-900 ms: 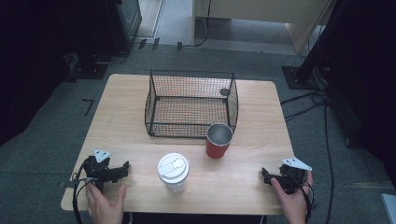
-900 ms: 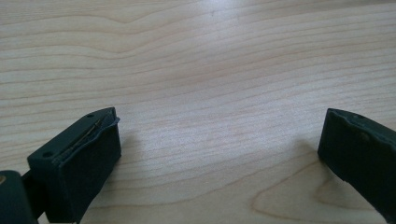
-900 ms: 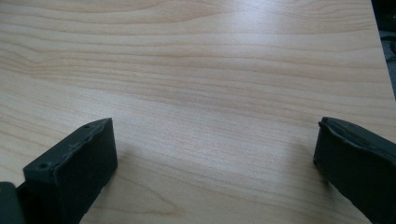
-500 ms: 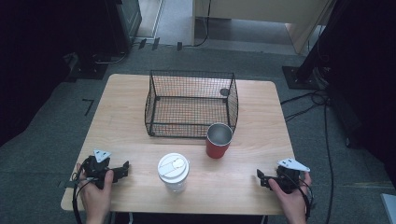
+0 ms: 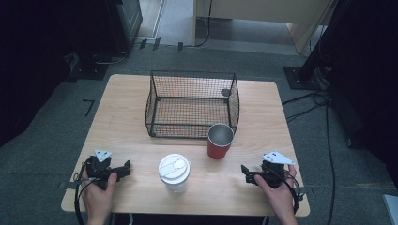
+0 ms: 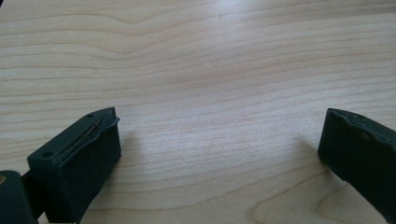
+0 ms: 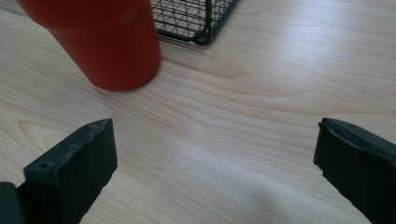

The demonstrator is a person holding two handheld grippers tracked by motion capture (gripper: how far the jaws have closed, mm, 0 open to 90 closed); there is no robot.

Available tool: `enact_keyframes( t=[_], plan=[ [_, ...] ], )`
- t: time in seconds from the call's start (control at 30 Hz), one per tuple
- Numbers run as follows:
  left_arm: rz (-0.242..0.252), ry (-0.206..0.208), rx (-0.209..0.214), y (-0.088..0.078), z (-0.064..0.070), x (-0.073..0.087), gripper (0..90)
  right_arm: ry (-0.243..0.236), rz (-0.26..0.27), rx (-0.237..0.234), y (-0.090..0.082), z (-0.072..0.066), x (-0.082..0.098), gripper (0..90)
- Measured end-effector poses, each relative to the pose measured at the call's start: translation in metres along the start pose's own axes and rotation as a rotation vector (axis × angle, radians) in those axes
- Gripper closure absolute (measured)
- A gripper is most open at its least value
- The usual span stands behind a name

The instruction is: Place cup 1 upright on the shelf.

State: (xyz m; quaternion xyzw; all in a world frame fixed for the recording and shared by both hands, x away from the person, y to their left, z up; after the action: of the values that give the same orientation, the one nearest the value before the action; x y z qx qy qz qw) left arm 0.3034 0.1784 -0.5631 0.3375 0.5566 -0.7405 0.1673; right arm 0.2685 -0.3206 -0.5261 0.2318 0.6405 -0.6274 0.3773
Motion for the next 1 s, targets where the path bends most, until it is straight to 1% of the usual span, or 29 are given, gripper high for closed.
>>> enact_keyframes(
  t=[0.07,0.1,0.17,0.2,0.3,0.37,0.4,0.47,0.57,0.6,0.73,0.77,0.8,0.93,1.0],
  plan=[
    [0.000,0.000,0.000,0.000,0.000,0.000,0.0,-0.002,-0.001,-0.004,0.001,-0.003,-0.001,0.0],
    [0.000,0.000,0.000,0.000,0.000,0.000,0.0,-0.004,0.003,-0.017,0.002,-0.007,-0.004,0.0],
    [0.000,0.000,0.000,0.000,0.000,0.000,0.0,-0.003,0.010,-0.029,0.003,-0.012,-0.008,0.0],
    [0.001,0.000,0.000,0.000,0.000,0.000,0.0,-0.003,0.010,-0.029,0.003,-0.012,-0.008,0.0],
    [0.001,0.000,0.000,0.000,0.000,0.000,0.0,-0.001,0.013,-0.042,0.005,-0.019,-0.012,0.0],
    [0.000,0.000,0.000,0.000,0.000,0.000,0.0,-0.006,0.025,-0.044,0.007,-0.023,-0.014,0.0],
    [0.000,0.000,0.000,0.000,0.000,0.000,0.0,-0.003,0.031,-0.055,0.008,-0.027,-0.016,0.0],
    [-0.002,0.002,0.001,0.000,0.000,0.000,0.0,0.003,0.037,-0.067,0.010,-0.031,-0.018,0.0],
    [-0.001,0.003,0.001,0.000,0.000,0.000,0.0,0.007,0.043,-0.070,0.011,-0.034,-0.020,0.0],
    [-0.001,0.003,0.002,0.000,0.000,0.000,0.0,0.008,0.050,-0.078,0.012,-0.038,-0.023,0.0],
    [-0.002,0.006,0.005,0.000,0.000,0.000,0.0,0.008,0.059,-0.098,0.015,-0.047,-0.029,0.0],
    [-0.002,0.006,0.005,0.000,0.000,0.000,0.0,0.008,0.059,-0.098,0.015,-0.047,-0.029,0.0],
    [-0.002,0.006,0.006,0.000,0.000,0.000,0.0,0.007,0.064,-0.105,0.016,-0.051,-0.032,0.0],
    [-0.003,0.009,0.008,0.000,0.001,0.000,0.0,0.009,0.074,-0.112,0.018,-0.056,-0.038,0.0],
    [-0.002,0.009,0.009,0.000,0.001,0.000,0.0,0.012,0.094,-0.114,0.020,-0.061,-0.042,0.0]
  ],
)
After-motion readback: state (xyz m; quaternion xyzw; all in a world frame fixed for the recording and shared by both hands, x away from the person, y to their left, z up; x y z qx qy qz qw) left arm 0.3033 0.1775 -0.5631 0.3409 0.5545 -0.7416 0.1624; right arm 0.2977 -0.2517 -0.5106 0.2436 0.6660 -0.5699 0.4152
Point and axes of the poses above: each handheld gripper's, and its own axes: y roughly forward along the jaws, x roughly out of its underside, z roughly to its right, the point moved 6 cm from there along y, roughly forward along the jaws, and after that the axes turned 13 degrees about x, right-handed, at the moved point
